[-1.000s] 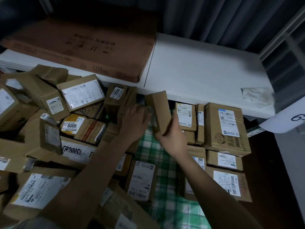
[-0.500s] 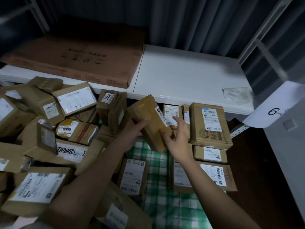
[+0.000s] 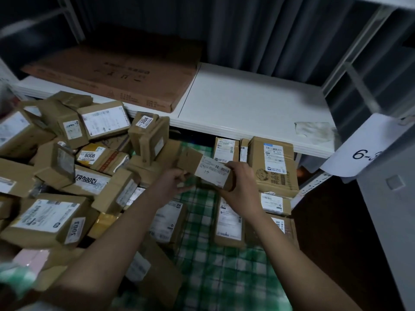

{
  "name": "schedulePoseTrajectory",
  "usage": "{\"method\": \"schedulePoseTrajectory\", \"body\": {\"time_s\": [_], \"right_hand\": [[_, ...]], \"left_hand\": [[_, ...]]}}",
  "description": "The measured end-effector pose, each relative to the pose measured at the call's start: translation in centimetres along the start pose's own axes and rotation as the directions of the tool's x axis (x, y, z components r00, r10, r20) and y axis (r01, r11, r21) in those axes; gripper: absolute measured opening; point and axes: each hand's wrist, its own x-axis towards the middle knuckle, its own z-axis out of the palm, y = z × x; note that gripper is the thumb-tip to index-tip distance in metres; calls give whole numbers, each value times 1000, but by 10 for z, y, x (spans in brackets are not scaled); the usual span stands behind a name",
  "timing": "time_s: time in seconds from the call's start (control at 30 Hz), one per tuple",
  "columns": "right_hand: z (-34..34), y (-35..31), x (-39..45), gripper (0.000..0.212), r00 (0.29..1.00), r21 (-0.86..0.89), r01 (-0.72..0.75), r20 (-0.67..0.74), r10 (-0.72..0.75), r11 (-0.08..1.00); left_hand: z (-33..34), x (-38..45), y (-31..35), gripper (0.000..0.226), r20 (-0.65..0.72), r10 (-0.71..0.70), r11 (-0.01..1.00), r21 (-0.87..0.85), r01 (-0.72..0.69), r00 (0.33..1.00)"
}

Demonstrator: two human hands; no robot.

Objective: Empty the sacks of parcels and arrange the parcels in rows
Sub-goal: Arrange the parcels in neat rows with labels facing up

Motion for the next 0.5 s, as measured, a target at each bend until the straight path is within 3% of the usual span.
{"method": "schedulePoseTrajectory", "body": {"time_s": [0.07,0.13,0.2,0.33,0.43,0.5], "right_hand": [[-7,6,-8,64,1000,-28,15,13,-14,1000],[-16,13,-17,65,998,-42,21,52,-19,999],[-25,20,-32,64,994,-47,46,104,-41,998],[-38,23,-61,64,986,-4,42,160,-41,999],[-46,22,-82,67,974,9,33,222,-34,999],[-48,28,-97,76,942,29,-11,335,0,1000]], "left_hand": [[3,-12,-7,33,-22,26,999,40,-25,999],[4,-23,-14,66,22,8,998,62,-9,1000],[4,-35,-21,83,77,-40,995,98,32,996],[-5,-48,-37,138,209,-206,958,243,153,956],[-4,-49,-47,146,160,-327,875,424,235,931],[2,-55,-54,131,139,-397,794,548,263,907]]}}
